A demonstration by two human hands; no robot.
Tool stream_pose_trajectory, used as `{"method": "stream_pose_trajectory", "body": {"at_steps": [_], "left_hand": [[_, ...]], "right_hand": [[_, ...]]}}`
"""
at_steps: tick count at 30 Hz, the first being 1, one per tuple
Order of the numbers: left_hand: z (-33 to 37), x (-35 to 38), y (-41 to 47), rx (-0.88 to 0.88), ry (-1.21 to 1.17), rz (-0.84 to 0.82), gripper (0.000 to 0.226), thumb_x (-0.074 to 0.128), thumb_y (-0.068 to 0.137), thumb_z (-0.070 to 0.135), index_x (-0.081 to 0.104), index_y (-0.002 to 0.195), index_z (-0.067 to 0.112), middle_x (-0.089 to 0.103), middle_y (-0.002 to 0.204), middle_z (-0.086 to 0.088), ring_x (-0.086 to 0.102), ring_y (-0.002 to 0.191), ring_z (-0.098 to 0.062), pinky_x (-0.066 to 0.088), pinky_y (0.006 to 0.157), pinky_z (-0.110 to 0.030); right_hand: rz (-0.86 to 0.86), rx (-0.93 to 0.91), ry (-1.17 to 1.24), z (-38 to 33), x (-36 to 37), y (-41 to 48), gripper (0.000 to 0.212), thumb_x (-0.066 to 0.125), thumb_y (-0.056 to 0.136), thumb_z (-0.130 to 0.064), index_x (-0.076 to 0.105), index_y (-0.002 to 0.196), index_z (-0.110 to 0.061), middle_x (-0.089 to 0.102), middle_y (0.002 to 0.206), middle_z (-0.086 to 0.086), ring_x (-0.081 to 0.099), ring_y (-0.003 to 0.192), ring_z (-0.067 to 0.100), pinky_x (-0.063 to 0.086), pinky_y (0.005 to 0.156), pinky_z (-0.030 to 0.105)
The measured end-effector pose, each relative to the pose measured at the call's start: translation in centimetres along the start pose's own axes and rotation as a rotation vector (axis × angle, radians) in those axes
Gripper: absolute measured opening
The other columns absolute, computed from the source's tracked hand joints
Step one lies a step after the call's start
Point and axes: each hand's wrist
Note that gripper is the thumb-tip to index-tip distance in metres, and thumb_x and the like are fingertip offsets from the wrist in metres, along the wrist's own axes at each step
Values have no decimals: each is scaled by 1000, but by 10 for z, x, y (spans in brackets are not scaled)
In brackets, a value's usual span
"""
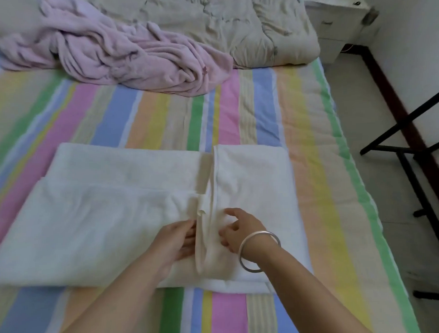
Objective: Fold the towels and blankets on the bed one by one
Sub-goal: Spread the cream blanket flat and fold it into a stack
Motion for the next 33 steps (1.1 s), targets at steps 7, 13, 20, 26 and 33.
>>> {"method": "stream_pose_trajectory", "body": {"at_steps": [7,13,20,26,33], "left_hand": [[10,39,14,378,586,246,42,71,76,56,55,82,17,62,77,4,60,73,-15,45,62,-30],[11,45,1,636,681,336,26,66,81,32,42,85,22,57,81,3,58,78,-22,38,62,-31],[-10,-12,9,493,528,421,29,70,83,41,55,87,17,63,78,3,61,76,-21,47,69,-33],[-30,-64,14,450,202,490,9,60,87,21,64,91,28,71,85,7,70,77,-13,56,79,-41],[-28,-146,7,722,431,788,13,59,91,14,63,103,18,63,101,4,59,90,-17,46,78,-34]], "right_hand": [[10,15,151,7,-12,-15,32,44,95,-1,52,118,-22,75,86,-5,71,73,18,56,72,32],[30,-98,227,4,-21,-33,31,44,94,3,59,113,-18,76,85,-2,72,74,21,58,79,34],[368,-455,-117,5,9,-20,27,58,81,-19,61,101,-36,64,103,-17,55,101,9,44,85,26],[315,-459,-704,32,53,13,81,20,74,-72,31,147,-38,19,159,-5,5,148,26,1,117,43],[483,-433,-836,23,91,23,77,37,82,-62,35,148,-22,28,156,12,15,144,33,7,113,53]]}}
Point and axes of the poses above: each hand's wrist, its own y-axis towards the middle knuckle, its own x-axis out of the palm, z = x × y
